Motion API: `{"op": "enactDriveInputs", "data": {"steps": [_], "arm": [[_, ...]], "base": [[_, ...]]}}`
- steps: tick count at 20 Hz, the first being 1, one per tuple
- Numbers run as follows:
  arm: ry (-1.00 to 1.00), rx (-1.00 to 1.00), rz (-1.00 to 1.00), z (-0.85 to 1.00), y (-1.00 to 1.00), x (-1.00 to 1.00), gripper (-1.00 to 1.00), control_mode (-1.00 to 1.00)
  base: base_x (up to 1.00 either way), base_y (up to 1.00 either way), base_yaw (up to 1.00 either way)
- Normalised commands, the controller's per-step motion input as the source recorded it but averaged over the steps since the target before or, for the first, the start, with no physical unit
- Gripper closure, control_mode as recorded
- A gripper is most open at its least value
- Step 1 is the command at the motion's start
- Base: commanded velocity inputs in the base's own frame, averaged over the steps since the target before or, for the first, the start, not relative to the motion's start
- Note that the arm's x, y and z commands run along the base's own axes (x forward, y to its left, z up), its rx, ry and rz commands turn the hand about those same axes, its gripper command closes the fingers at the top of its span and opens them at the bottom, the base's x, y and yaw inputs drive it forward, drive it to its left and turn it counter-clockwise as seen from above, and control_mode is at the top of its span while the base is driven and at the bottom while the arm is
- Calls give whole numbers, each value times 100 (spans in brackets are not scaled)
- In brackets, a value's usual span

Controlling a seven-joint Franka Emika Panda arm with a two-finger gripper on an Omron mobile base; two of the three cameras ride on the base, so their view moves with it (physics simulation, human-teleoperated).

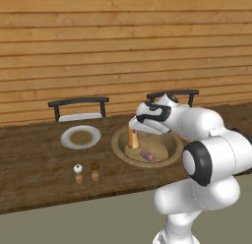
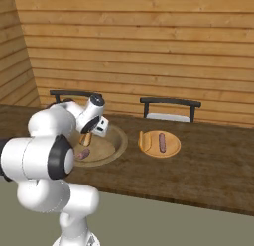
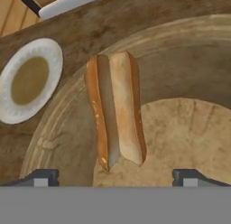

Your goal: Place one bun and one sausage from the bowl on each plate.

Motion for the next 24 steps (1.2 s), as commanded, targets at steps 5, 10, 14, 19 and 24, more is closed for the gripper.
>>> {"op": "enactDriveInputs", "data": {"steps": [5,10,14,19,24], "arm": [[-1,2,0,-48,0,0,-100,-100],[-3,2,3,-34,37,17,-100,-100],[0,5,2,-11,17,23,-100,-100],[-5,7,0,0,-28,2,-100,-100],[-2,1,0,-4,-9,0,-100,-100]], "base": [[0,0,0],[0,0,0],[0,0,0],[0,0,0],[0,0,0]]}}
